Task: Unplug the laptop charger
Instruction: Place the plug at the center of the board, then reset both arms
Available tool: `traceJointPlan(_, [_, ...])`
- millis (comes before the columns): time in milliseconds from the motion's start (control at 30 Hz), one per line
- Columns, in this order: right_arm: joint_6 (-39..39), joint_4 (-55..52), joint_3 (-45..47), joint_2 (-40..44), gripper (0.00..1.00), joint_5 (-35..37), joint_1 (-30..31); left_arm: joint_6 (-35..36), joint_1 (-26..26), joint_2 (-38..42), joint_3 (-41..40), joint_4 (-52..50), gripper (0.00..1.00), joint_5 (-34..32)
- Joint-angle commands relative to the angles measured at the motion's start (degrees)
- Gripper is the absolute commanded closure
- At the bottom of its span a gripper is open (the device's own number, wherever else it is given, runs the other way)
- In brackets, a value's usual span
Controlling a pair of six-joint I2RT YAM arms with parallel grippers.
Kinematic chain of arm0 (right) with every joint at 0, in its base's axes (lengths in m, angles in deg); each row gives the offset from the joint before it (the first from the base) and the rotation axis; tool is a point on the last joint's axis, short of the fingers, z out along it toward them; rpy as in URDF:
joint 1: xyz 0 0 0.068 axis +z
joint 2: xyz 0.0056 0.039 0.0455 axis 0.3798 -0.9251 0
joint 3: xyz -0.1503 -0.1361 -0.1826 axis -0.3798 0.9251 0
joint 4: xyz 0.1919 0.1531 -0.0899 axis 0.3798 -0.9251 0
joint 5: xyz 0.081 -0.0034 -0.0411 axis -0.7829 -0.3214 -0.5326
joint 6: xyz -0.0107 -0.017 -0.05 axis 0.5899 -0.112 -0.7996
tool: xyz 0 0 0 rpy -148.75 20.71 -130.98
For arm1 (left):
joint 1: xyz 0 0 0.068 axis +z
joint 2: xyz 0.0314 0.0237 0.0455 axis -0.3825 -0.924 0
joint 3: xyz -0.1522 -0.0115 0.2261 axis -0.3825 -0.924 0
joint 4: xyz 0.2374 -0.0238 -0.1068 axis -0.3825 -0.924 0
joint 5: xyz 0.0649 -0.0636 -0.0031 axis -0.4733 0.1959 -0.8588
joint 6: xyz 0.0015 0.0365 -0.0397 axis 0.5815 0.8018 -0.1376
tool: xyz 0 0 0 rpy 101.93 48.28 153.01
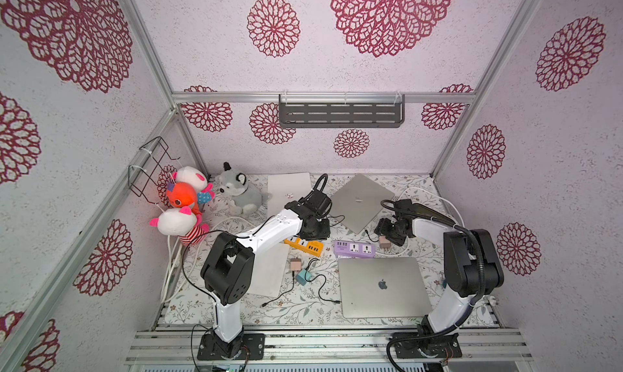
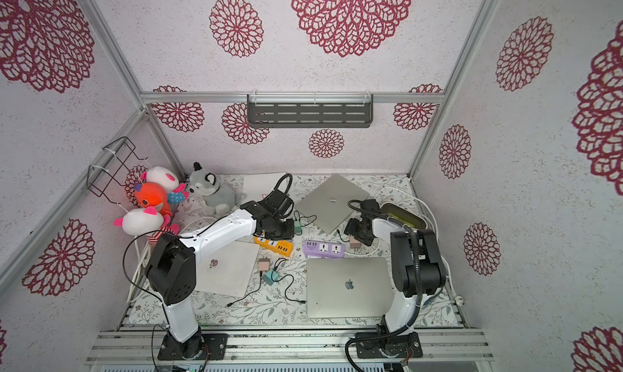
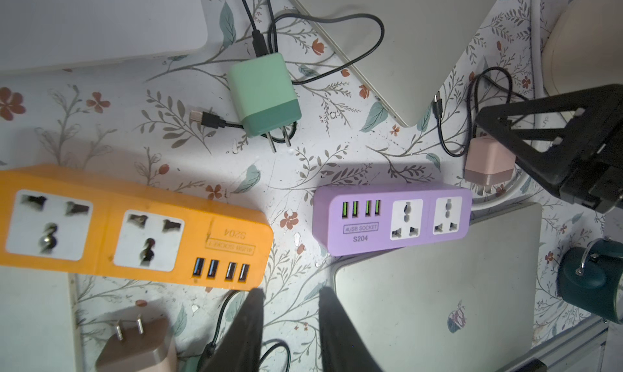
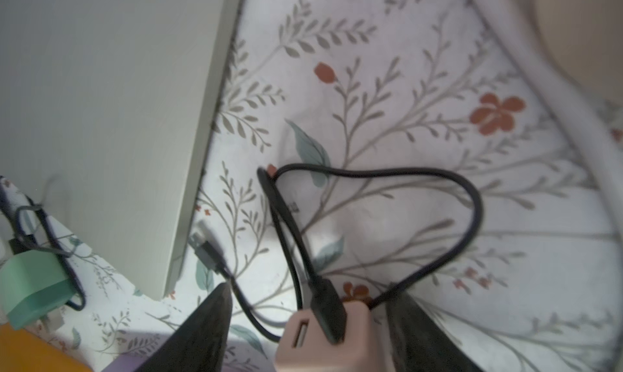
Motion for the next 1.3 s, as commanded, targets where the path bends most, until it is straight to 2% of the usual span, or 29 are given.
traceJointPlan(0, [-2.0,4.6,-1.0,-3.4,0.27,-3.3,-0.9,-0.1,0.2,1.0,-0.1,0.4,0.68,-0.4])
traceJointPlan(167, [-3.7,11.6,-0.7,-2.2,0.27,-9.0,-1.1,0.3,0.4,1.5,-0.5,0.0,0.68,-1.0])
traceJointPlan(300, [-3.7,13.4,1.4,1.5,0.28,-10.9,-1.2,0.1,0.8,2.3,-1.3,1.1,0.68,-0.4])
traceJointPlan(400, [-4.3,12.0,3.6,6.2,0.28,-7.3,-1.2,0.3,1.5,3.4,-2.2,1.5,0.67,-0.6])
traceJointPlan(533, [-5.8,8.9,6.2,13.5,0.25,-2.4,-1.1,0.3,4.0,6.8,-6.1,4.7,0.57,0.6])
traceJointPlan(633, [-6.9,7.2,8.8,19.4,0.13,0.8,-1.1,0.8,7.1,10.7,-9.8,7.5,0.48,0.7])
traceJointPlan(667, [-7.2,6.9,9.9,21.5,0.09,1.7,-1.2,1.0,8.4,12.4,-11.2,8.4,0.39,0.5])
traceJointPlan(700, [-7.5,6.9,11.1,23.3,0.03,2.5,-1.1,1.2,9.6,13.7,-12.4,9.2,0.15,0.5])
traceJointPlan(733, [-7.9,7.3,12.3,25.3,0.01,3.4,-1.1,1.6,11.0,15.6,-13.9,10.1,0.02,0.2])
traceJointPlan(900, [-8.6,14.4,21.4,34.8,0.01,11.6,-1.1,3.7,21.2,25.0,-24.0,18.5,0.02,0.7])
traceJointPlan(1067, [-14.5,35.6,37.4,44.2,0.01,23.0,-0.6,8.5,32.5,38.7,-40.3,37.0,0.02,-3.6])
traceJointPlan(1133, [-17.9,45.7,43.7,45.8,0.01,27.5,-0.4,14.0,33.7,44.0,-46.7,45.1,0.02,-6.4])
traceJointPlan(1200, [-21.0,49.9,45.6,46.1,0.01,31.4,-0.6,19.4,33.8,47.8,-50.4,48.1,0.02,-7.9])
traceJointPlan(1267, [-25.9,55.9,47.1,43.9,0.01,32.4,-0.6,24.2,33.8,49.9,-53.0,49.0,0.02,-11.1])
